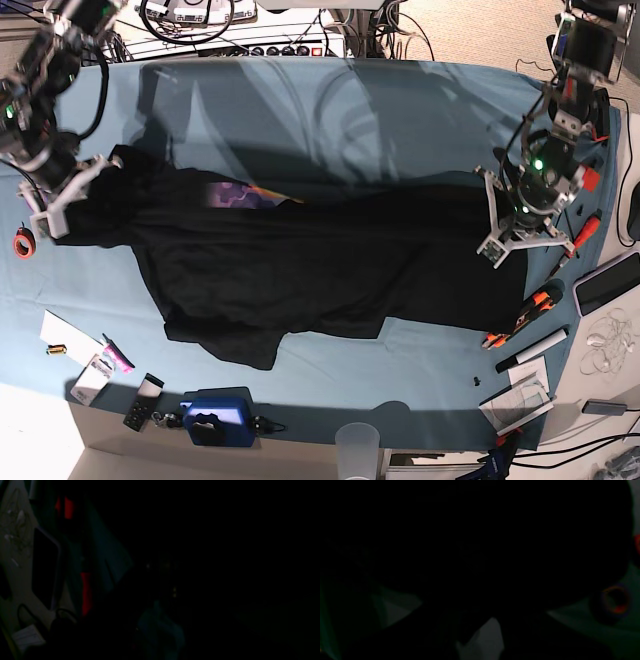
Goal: Layout the t-shirt on the table in an organized manner, then fold the t-shirt properly
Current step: 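Lower both grippers onto the shirt's shoulder edges and grasp them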
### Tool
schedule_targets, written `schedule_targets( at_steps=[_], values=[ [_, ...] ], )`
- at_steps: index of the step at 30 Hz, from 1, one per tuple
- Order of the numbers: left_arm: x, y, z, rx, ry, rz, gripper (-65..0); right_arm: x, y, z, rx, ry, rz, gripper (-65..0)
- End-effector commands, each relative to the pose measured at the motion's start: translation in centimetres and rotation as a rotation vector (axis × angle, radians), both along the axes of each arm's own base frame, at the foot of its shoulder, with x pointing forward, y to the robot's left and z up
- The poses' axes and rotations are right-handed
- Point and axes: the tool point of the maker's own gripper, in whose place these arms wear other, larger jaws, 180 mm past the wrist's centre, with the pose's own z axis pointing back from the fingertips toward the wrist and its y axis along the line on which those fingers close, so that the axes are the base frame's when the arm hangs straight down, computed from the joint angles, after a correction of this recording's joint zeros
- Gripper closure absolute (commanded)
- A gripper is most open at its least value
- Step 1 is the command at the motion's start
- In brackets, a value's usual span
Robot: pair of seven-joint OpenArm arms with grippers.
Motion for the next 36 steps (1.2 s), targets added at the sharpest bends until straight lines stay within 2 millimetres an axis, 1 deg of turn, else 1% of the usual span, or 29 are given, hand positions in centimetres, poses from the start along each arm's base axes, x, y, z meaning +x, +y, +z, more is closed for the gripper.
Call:
schedule_targets(
  at_steps=[1,3,7,11,12,14,15,16,17,19,20,21,23,24,26,28,32,34,36],
  values=[
    [0.9,1.2,1.3,0.036,-0.041,0.019,0.0,1.1,-0.8,1.5,-0.012,-0.061,-0.011,0.0],
    [0.9,1.2,1.3,0.036,-0.041,0.021,0.0,1.7,-0.9,1.5,0.012,-0.083,-0.017,0.0],
    [1.0,1.2,1.3,0.035,-0.042,0.022,0.0,2.5,-1.0,2.0,0.017,-0.108,-0.023,0.0],
    [1.3,0.8,1.6,0.017,-0.071,0.002,0.0,2.6,-1.0,2.1,0.017,-0.107,-0.022,0.0],
    [1.4,0.7,1.7,0.013,-0.079,-0.002,-1.3,2.4,-1.0,1.9,0.014,-0.093,-0.022,0.0],
    [1.5,0.6,1.7,0.010,-0.084,-0.005,-13.1,2.0,-1.0,1.4,0.003,-0.060,-0.010,0.0],
    [1.5,0.6,1.7,0.009,-0.085,-0.004,-18.1,1.8,-1.0,1.2,0.000,-0.044,-0.011,0.0],
    [1.5,0.6,1.8,0.010,-0.086,0.000,-21.5,1.7,-1.1,1.0,-0.002,-0.034,-0.011,-0.7],
    [1.6,0.7,1.8,0.009,-0.092,0.009,-23.1,1.7,-1.1,1.0,-0.003,-0.032,-0.011,-6.0],
    [1.8,1.3,2.1,0.009,-0.116,0.050,-23.3,1.7,-1.1,1.0,-0.002,-0.033,-0.011,-16.2],
    [2.0,1.8,2.4,0.017,-0.137,0.083,-23.3,1.7,-1.1,1.0,-0.001,-0.034,-0.011,-20.1],
    [2.2,2.4,2.8,0.032,-0.162,0.120,-23.3,1.7,-1.0,1.1,0.000,-0.038,-0.011,-22.7],
    [2.5,3.9,3.6,0.079,-0.205,0.190,-23.3,1.9,-0.9,1.4,0.012,-0.057,-0.006,-23.3],
    [2.5,4.3,3.9,0.103,-0.215,0.205,-23.2,2.1,-0.5,1.8,0.033,-0.072,0.007,-23.3],
    [2.4,4.6,4.3,0.133,-0.218,0.209,-23.2,2.3,0.5,3.1,0.079,-0.102,0.047,-23.3],
    [2.3,4.2,4.9,0.128,-0.221,0.212,-23.2,2.5,1.4,5.1,0.105,-0.159,0.091,-23.3],
    [1.9,2.9,5.9,0.076,-0.212,0.213,-23.2,2.4,0.9,8.6,0.009,-0.237,0.090,-23.2],
    [1.3,2.4,6.2,0.054,-0.181,0.223,-23.2,1.9,0.3,9.4,-0.027,-0.244,0.076,-23.2],
    [0.5,1.5,6.3,0.043,-0.140,0.200,-23.2,1.2,-0.7,9.6,-0.038,-0.246,0.045,-23.2]
  ],
)
